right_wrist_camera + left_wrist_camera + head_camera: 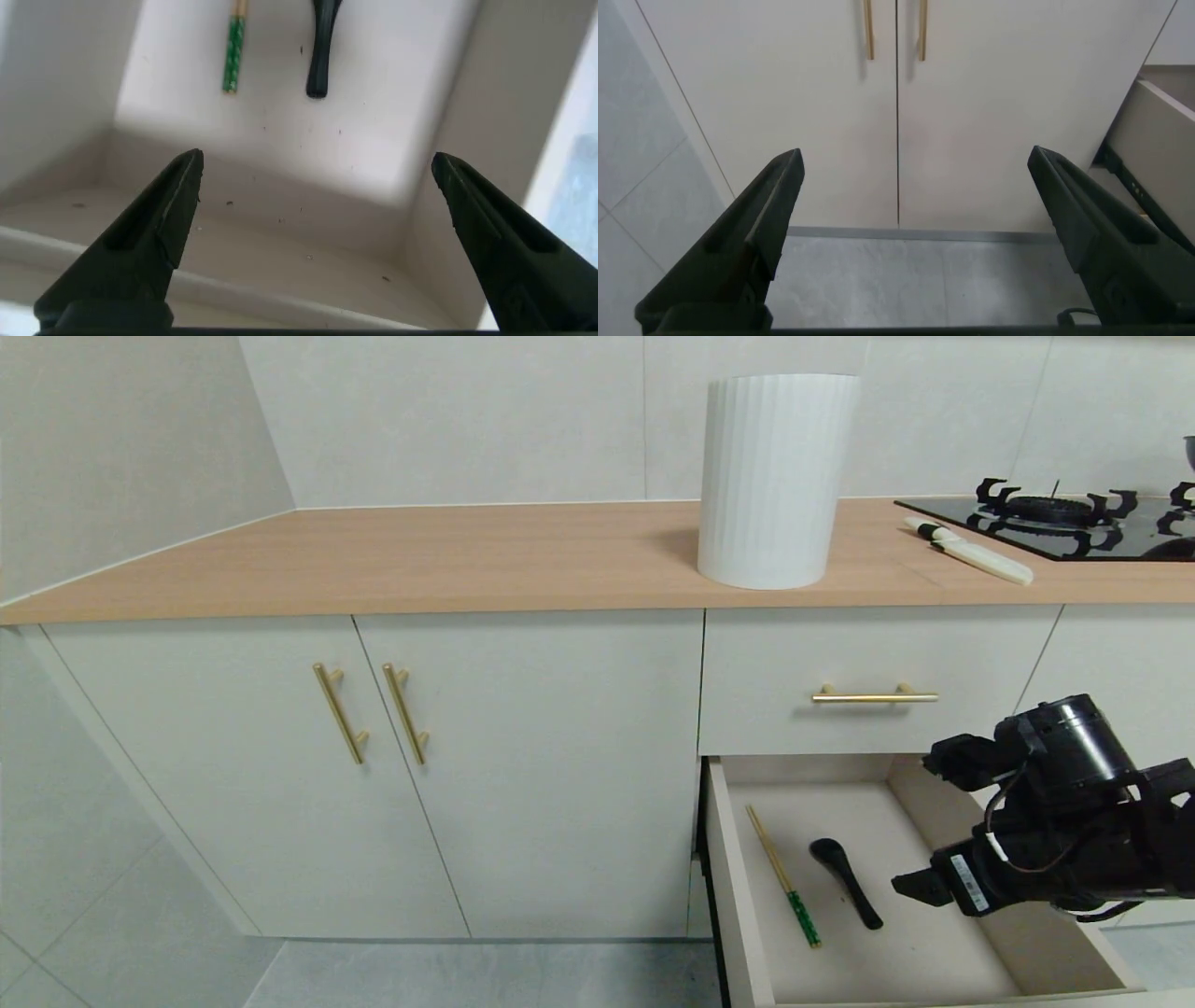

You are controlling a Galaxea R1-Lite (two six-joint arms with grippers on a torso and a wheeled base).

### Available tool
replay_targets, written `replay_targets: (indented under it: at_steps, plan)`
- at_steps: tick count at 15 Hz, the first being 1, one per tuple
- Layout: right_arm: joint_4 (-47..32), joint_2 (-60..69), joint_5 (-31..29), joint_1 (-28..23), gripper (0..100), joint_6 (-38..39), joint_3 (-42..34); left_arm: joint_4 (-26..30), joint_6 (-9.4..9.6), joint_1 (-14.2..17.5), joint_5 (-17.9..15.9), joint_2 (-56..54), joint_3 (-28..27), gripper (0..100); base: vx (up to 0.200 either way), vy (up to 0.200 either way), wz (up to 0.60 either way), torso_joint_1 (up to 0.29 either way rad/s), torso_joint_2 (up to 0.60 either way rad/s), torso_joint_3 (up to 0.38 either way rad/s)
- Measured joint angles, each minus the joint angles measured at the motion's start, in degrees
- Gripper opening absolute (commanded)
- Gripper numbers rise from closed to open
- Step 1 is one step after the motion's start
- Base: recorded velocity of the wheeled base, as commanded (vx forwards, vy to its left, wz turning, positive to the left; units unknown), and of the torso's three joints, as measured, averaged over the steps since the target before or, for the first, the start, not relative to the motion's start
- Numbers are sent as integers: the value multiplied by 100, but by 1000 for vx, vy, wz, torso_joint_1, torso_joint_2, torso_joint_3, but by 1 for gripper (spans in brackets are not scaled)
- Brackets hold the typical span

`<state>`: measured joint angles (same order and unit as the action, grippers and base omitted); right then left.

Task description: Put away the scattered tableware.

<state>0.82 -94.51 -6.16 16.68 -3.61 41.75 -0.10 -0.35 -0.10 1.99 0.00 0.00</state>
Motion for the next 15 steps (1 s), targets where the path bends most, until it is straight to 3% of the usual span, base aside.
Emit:
replay_targets:
  at_steps: [3,11,15]
  plan:
    - [-20,196,-22,18,100,-6,6,-1,-5,2,0,0,0,100,0,0,0,0,0,0]
    - [-24,452,-33,85,100,-473,-251,0,-7,5,0,0,-2,100,-200,0,0,1,2,2]
    - [-17,590,4,190,100,-809,-494,0,-7,2,0,0,0,100,0,0,0,0,0,0]
